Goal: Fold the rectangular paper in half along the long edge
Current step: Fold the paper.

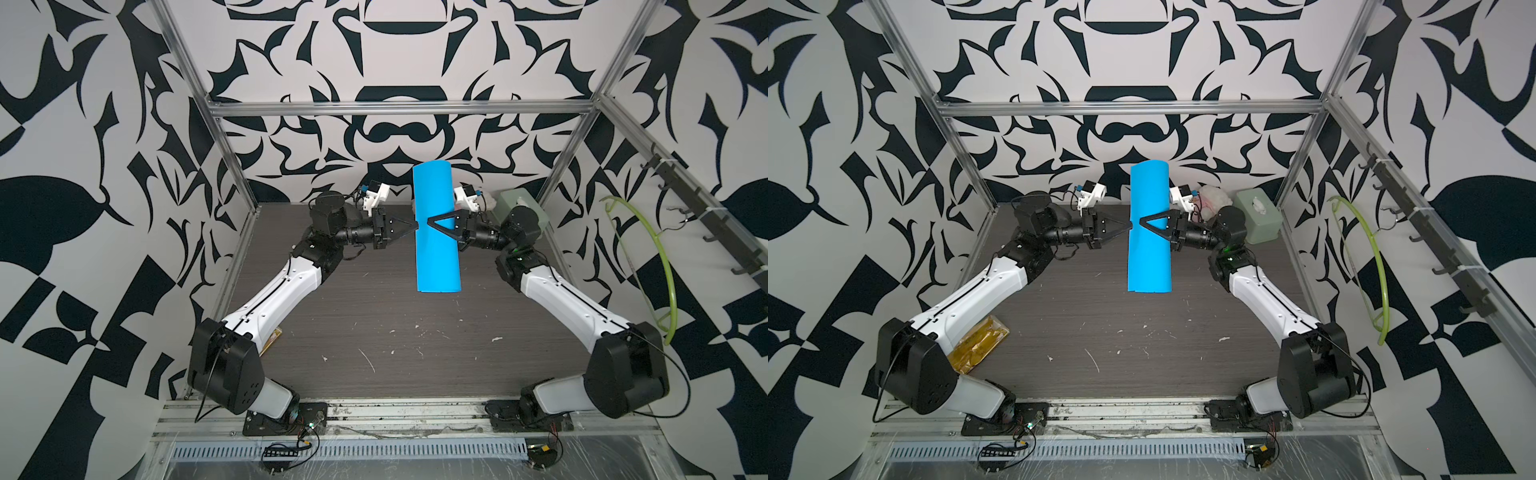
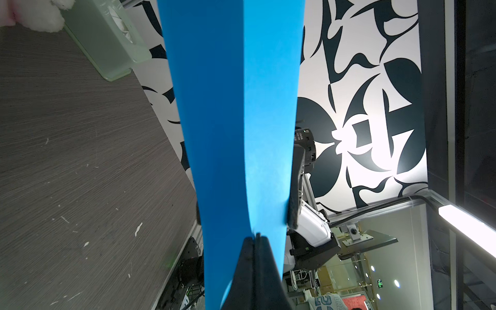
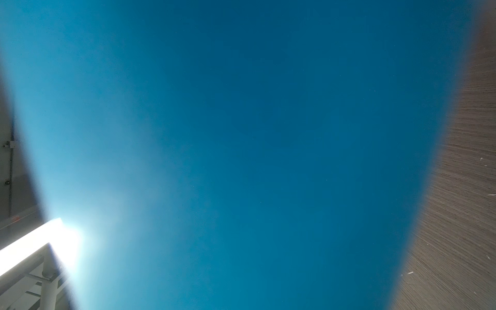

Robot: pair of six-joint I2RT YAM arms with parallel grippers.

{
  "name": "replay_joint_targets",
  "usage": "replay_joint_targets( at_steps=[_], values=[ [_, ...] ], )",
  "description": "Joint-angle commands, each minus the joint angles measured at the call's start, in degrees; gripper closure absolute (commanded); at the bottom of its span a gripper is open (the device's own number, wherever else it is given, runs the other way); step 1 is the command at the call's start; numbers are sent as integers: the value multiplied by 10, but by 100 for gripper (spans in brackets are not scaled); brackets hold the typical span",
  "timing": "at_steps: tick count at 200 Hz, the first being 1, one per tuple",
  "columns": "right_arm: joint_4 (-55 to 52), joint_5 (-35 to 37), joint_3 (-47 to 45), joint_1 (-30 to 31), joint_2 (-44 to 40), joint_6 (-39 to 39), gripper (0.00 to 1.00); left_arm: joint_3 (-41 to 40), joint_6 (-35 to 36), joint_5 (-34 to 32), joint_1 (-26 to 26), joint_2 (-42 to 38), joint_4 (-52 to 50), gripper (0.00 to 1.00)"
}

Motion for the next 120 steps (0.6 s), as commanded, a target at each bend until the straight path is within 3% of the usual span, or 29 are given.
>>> replay_joint_targets(
  at_steps=[1, 90, 120],
  values=[
    [11, 0, 30, -2, -10, -19, 35, 15, 1, 8, -5, 6, 22, 100],
    [6, -5, 37, -2, -17, -19, 30, 18, 1, 6, -10, 27, 25, 100],
    [-66, -6, 39, -2, -29, -72, 31, 23, 4, 4, -12, 27, 24, 100]
  ],
)
